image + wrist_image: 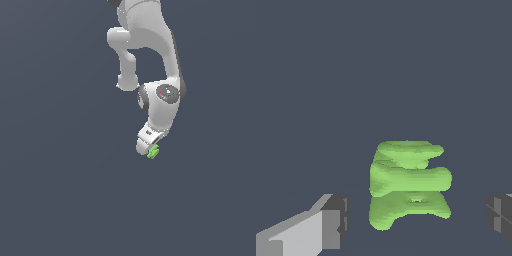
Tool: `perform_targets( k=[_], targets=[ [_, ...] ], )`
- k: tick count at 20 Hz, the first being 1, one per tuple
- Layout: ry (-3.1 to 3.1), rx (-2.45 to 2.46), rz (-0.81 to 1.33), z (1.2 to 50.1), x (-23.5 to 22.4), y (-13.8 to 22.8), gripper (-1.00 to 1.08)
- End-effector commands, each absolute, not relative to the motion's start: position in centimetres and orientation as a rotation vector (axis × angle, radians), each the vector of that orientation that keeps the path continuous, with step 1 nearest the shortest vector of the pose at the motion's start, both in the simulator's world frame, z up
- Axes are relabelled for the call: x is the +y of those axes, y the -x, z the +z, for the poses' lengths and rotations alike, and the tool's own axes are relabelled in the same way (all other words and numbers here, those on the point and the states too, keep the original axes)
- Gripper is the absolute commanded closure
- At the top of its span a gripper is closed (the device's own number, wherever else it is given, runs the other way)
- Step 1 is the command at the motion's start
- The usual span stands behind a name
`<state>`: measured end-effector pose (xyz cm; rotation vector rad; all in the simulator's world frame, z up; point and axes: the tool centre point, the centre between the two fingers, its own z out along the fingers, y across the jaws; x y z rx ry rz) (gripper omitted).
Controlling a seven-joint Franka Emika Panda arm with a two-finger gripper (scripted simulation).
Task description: Pick up the object and move it to a goal position.
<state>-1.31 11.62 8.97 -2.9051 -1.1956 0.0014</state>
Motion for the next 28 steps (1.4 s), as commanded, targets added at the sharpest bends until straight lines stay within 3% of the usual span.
perform_targets(
  k=[1,16,17,28],
  targets=[
    [2.905,-1.196,0.001,8.8,11.6,1.3,-0.92],
    [2.902,-1.203,0.0,3.9,11.6,1.3,-0.92],
    [2.902,-1.203,0.0,3.9,11.6,1.3,1.08],
    [2.902,-1.204,-0.001,4.0,11.6,1.3,1.08]
  ],
)
